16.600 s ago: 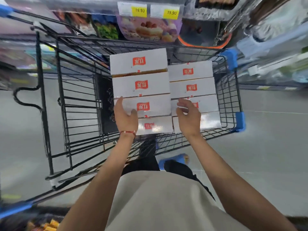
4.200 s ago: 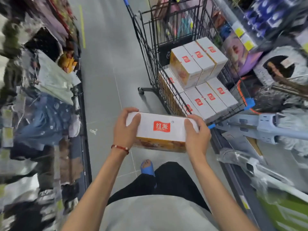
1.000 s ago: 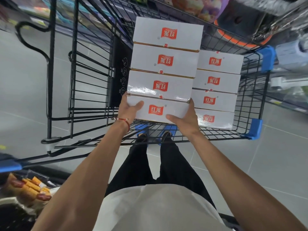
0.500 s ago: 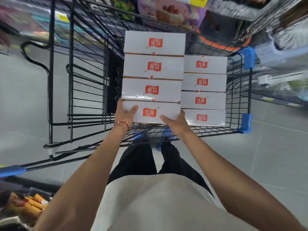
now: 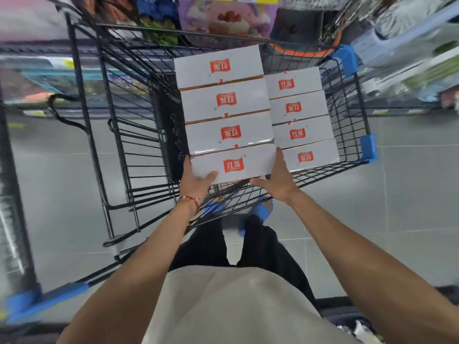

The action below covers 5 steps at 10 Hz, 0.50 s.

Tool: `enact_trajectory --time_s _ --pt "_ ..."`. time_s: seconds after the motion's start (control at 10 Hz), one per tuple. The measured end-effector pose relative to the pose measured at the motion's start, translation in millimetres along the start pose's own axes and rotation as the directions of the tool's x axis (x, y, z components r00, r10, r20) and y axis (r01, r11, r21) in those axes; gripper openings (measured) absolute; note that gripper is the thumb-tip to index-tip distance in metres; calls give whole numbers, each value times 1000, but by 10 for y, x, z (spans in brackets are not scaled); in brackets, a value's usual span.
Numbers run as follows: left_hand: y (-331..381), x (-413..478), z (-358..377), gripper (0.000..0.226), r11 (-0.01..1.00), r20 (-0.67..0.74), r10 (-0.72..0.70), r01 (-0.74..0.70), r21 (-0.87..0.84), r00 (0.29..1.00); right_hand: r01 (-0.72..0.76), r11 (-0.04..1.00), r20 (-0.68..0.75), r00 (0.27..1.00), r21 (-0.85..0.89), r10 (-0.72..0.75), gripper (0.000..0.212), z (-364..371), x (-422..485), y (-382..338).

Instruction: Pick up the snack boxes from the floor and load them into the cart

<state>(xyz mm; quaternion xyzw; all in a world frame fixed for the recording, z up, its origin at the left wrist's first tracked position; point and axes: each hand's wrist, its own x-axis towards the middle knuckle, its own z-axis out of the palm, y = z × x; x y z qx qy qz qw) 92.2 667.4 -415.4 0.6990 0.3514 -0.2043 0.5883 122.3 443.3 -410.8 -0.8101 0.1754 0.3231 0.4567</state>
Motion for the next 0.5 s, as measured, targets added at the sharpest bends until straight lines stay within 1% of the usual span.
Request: enact_trajectory --time_s 0.1,0.2,0.3,0.4,0.5 --pt "0 -76 -45 76 999 60 11 -13 44 998 14 991 -45 999 -134 -20 119 60 -122 -32" --pt "49 -177 -23 72 995 18 38 -40 92 999 39 992 -124 991 -123 -54 101 91 -208 -5" --pt "10 -215 14 72 990 -41 93 -88 113 995 101 994 -187 977 -30 -104 80 118 -342 107" --pt "79 -452 85 68 971 -90 160 -140 194 983 131 989 -284 953 66 -107 55 96 -560 214" --pt "135 -764 216 63 952 -81 245 -224 210 966 197 950 -452 889 243 -68 34 24 -794 290"
